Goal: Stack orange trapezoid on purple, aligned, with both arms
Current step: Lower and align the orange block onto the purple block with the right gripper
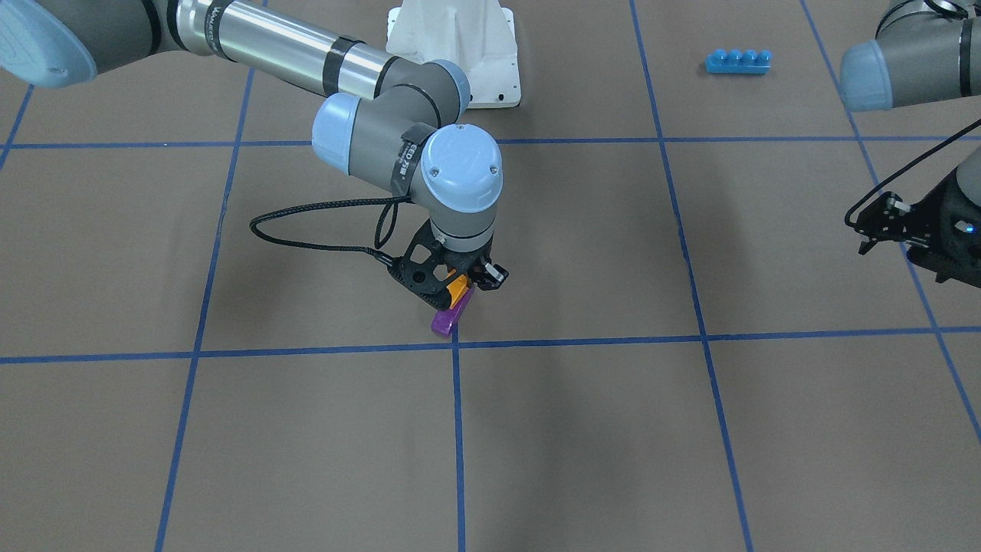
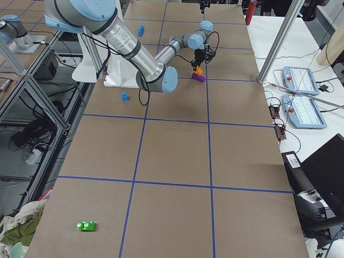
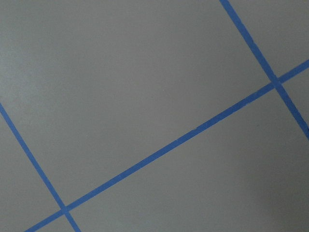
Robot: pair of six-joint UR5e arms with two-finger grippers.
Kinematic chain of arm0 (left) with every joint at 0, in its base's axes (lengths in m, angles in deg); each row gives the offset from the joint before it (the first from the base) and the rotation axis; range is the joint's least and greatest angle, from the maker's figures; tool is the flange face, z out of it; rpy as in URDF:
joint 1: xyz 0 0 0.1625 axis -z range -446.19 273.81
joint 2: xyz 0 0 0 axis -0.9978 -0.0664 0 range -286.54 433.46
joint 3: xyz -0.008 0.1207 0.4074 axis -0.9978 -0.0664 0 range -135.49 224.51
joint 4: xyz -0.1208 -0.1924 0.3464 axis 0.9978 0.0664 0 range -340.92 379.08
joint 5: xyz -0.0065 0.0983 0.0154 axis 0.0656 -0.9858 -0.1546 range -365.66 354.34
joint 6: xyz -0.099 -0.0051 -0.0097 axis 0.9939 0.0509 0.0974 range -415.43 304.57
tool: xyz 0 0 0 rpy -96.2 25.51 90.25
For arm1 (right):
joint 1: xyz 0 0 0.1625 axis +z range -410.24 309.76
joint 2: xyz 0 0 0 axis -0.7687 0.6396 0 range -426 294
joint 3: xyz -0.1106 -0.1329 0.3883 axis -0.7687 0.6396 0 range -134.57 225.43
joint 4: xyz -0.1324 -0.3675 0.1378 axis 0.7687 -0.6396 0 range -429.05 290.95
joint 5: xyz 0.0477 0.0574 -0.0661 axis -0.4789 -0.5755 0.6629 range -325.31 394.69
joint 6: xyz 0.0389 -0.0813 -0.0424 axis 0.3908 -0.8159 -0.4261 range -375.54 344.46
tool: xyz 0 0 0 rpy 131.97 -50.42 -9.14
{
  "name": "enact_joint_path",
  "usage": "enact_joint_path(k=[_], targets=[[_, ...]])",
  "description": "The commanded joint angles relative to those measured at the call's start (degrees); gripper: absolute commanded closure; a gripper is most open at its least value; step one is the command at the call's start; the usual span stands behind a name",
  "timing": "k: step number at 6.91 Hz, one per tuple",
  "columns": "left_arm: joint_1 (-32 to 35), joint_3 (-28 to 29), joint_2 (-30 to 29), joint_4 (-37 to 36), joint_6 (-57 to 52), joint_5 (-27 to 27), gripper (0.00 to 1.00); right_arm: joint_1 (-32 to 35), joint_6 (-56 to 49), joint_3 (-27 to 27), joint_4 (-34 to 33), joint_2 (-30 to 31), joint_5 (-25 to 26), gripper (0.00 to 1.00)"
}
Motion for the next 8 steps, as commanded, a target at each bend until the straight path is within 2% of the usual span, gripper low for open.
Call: enact_joint_path(k=[1, 6, 8], targets=[[-0.06, 0.03, -0.06, -0.04, 0.0, 0.0, 0.0, 0.05, 0.17, 0.06, 0.0, -0.05, -0.02, 1.0], [-0.06, -0.14, -0.24, -0.04, 0.09, 0.0, 0.0, 0.05, -0.53, -0.03, 0.18, 0.83, -0.02, 1.0], [-0.06, -0.14, -0.33, -0.12, 0.18, 0.0, 0.0, 0.05, -0.44, -0.03, 4.8, 2.31, 0.07, 1.0]])
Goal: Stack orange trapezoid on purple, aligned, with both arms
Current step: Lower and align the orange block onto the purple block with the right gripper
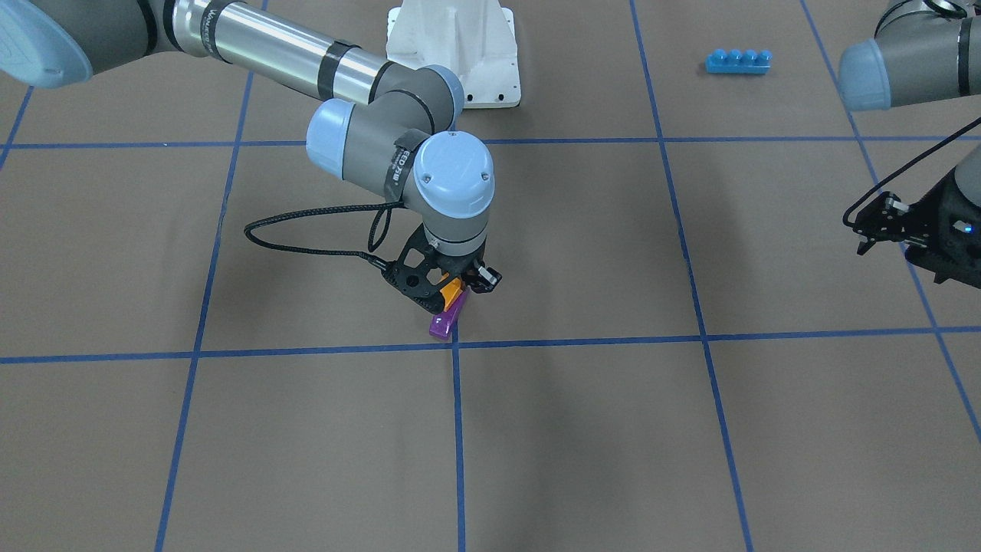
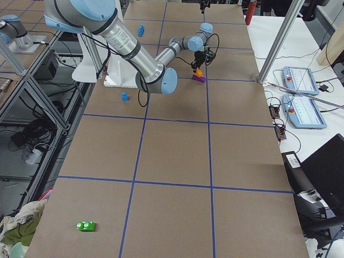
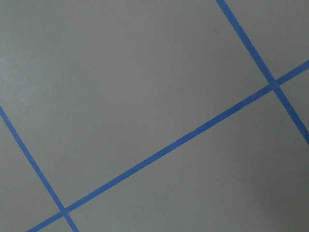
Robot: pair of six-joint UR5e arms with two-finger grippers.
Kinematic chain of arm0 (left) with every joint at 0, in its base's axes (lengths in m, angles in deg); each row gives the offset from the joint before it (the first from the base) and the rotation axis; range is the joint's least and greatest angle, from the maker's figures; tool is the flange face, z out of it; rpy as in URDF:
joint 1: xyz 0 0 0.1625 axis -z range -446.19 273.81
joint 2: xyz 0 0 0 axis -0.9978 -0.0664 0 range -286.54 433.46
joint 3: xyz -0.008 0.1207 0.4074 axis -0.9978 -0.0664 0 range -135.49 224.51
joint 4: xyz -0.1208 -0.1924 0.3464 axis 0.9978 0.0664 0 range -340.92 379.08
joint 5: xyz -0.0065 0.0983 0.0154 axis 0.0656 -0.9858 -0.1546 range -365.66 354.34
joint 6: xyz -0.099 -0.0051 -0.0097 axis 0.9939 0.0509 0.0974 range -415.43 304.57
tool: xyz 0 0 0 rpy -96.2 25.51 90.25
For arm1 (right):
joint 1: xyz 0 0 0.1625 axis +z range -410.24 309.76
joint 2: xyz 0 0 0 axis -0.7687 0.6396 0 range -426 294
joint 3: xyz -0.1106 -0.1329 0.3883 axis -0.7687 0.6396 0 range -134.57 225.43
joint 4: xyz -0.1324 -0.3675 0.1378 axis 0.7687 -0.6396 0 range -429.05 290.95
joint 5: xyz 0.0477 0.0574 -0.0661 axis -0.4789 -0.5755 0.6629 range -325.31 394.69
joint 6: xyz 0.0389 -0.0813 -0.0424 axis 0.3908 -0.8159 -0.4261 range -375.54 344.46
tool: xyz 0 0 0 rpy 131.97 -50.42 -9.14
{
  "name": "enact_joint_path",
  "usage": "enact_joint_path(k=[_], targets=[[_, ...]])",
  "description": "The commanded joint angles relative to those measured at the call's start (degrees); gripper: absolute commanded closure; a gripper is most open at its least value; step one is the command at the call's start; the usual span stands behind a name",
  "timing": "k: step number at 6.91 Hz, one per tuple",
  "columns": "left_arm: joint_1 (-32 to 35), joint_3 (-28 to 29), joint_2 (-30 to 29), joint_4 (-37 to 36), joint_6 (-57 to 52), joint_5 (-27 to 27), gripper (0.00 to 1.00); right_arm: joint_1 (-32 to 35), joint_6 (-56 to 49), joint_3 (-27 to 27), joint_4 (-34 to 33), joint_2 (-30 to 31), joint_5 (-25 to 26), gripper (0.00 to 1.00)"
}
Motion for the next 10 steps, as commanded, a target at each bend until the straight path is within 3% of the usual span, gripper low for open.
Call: enact_joint_path(k=[1, 3, 4, 5, 9, 10], targets=[[0.0, -0.01, -0.04, -0.03, 0.12, -0.09, 0.0, 0.0, -0.03, -0.01, 3.27, 1.17, -0.01, 1.0], [0.0, -0.01, -0.13, 0.06, 0.29, 0.0, 0.0, 0.0, -0.12, -0.01, 3.36, 1.43, -0.01, 1.0], [0.0, -0.01, -0.13, 0.06, 0.29, 0.0, 0.0, 0.0, -0.12, -0.01, 3.88, 1.78, 0.07, 0.72], [0.0, -0.01, -0.13, 0.06, 0.29, 0.0, 0.0, -0.09, 0.23, -0.79, 5.11, 2.39, 0.25, 0.01], [0.0, 0.16, -0.39, 0.06, 0.21, 0.0, 0.0, 2.54, -0.12, -6.05, 4.6, 3.01, -0.71, 0.0], [0.09, -0.01, -0.31, 0.06, -0.14, 0.0, 0.0, 4.64, -0.38, -15.12, 2.16, 7.28, -1.59, 0.0]])
